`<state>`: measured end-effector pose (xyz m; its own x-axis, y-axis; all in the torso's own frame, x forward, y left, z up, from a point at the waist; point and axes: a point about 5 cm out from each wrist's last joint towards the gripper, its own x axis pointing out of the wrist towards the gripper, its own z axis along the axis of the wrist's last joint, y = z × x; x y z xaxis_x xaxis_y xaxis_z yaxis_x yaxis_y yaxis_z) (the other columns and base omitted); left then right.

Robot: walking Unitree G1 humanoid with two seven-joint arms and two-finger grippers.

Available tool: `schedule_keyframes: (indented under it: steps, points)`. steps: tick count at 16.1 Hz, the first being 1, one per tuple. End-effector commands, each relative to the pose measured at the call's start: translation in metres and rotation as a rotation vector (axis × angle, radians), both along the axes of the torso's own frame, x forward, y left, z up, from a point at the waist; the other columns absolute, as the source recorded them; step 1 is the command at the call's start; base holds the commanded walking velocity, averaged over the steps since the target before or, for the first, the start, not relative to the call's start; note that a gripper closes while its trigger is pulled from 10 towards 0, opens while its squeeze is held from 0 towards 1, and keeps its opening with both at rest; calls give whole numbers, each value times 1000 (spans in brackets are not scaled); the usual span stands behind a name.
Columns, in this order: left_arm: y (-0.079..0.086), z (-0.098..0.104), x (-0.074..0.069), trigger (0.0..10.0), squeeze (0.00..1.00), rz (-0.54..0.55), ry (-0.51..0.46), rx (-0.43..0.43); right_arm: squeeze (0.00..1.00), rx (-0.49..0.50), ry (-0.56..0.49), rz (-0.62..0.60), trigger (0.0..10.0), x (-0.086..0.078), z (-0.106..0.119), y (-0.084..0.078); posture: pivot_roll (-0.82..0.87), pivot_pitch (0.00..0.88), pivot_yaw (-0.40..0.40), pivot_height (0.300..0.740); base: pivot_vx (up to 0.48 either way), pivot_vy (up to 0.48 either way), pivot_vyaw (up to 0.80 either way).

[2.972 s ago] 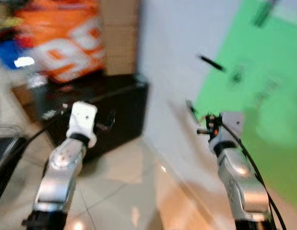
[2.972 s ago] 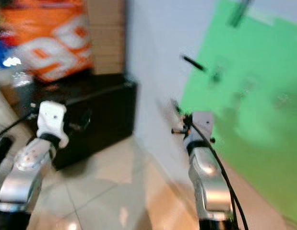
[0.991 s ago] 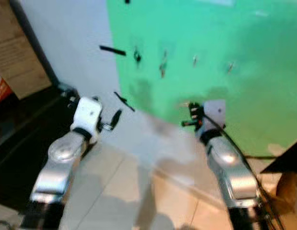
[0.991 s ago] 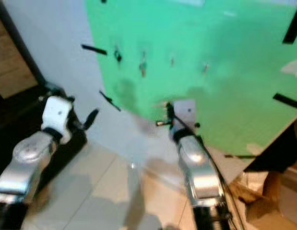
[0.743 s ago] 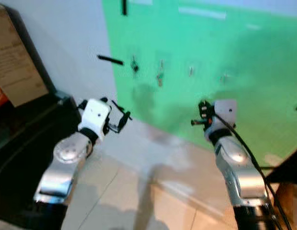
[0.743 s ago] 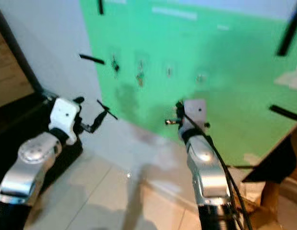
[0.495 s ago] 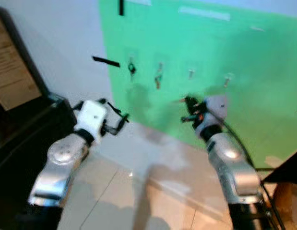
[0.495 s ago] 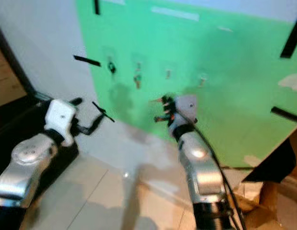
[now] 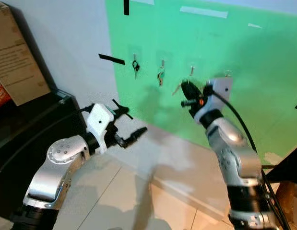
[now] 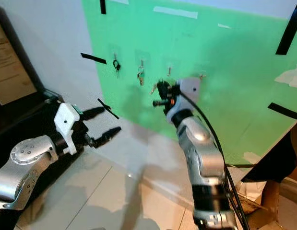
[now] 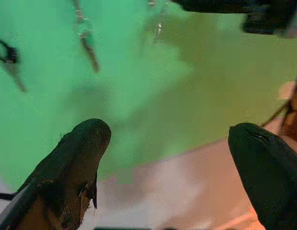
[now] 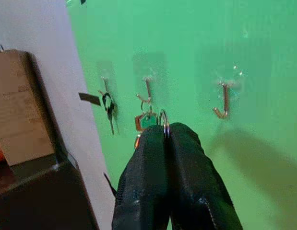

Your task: Hang keys on a hook

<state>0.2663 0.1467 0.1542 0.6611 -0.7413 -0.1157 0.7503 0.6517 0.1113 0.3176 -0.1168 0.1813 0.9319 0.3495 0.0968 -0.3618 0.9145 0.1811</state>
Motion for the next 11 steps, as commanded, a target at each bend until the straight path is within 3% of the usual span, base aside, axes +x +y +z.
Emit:
schedule_keyframes:
  steps: [1,6,11]
  points:
    - [-1,2,-1,10000,0,-24,5,4,0,25,20,5,10000,3,1,-1,-39,0,32,740,0,0,0]
    - [-1,2,-4,10000,0,-40,27,4,0,84,54,23,10000,20,6,6,-27,0,17,740,0,0,0]
    - [-2,2,-5,10000,0,-43,30,2,0,122,53,23,10000,24,10,5,-25,0,8,740,0,0,0]
